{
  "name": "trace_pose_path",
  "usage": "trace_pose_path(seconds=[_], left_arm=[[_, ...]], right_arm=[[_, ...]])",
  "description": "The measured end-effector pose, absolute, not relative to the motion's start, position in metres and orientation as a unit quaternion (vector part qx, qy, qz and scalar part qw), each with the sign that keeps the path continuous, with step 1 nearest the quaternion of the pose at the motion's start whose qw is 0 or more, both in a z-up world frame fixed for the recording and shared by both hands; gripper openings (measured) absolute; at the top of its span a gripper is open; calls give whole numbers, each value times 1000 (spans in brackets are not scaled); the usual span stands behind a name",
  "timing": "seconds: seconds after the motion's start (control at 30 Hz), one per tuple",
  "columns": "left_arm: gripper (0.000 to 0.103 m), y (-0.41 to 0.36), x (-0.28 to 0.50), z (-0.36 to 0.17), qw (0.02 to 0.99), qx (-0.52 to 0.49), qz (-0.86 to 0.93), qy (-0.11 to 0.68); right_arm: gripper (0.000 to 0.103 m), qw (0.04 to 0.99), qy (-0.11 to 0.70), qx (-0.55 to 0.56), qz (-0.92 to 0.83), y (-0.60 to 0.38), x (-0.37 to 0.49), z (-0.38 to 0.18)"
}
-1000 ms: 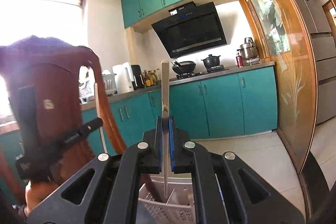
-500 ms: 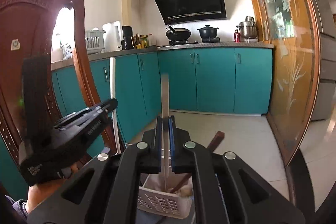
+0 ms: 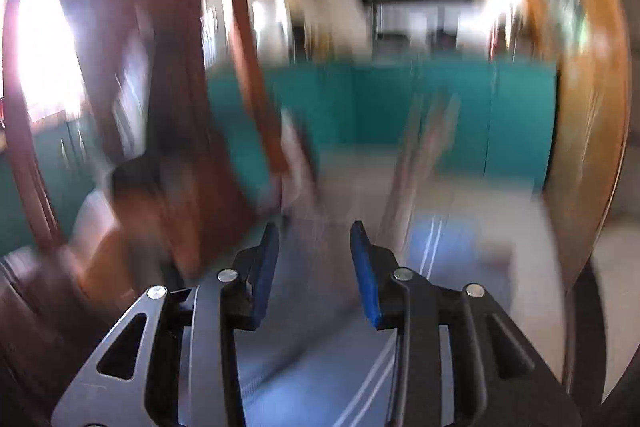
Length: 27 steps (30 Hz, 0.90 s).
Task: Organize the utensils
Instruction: 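Lift both chopsticks and drop them into the white caddy, opening both grippers, then grasp the last black chopstick on the cloth with the right gripper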
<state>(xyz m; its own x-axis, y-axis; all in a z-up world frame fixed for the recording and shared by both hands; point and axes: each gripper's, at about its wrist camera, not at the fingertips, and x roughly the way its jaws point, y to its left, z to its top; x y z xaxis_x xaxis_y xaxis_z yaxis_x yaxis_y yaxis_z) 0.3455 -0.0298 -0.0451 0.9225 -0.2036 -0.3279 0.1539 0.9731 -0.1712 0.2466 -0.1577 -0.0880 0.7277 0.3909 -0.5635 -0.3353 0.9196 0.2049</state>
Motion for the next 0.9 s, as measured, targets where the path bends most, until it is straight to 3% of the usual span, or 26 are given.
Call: trace_pose_path(seconds=[0.07, 0.2, 0.33, 0.53, 0.67, 0.9], left_arm=[[25, -25, 335, -46, 975, -66, -92, 190], [33, -19, 311, -56, 973, -55, -89, 203], [34, -12, 300, -69, 968, -53, -95, 226], [35, -6, 292, -71, 968, -39, -91, 230], [38, -3, 291, -73, 966, -40, -91, 237], [39, -4, 297, -83, 956, -44, -92, 275]], right_arm=[[37, 883, 419, 73, 200, -147, 270, -133], [37, 844, 494, 71, 197, -127, 268, -167], [37, 820, 530, 27, 213, -93, 246, -180], [40, 832, 515, -60, 195, -66, 228, -184], [21, 832, 518, -85, 181, -73, 227, -187], [7, 846, 515, -82, 110, -140, 245, -182]])
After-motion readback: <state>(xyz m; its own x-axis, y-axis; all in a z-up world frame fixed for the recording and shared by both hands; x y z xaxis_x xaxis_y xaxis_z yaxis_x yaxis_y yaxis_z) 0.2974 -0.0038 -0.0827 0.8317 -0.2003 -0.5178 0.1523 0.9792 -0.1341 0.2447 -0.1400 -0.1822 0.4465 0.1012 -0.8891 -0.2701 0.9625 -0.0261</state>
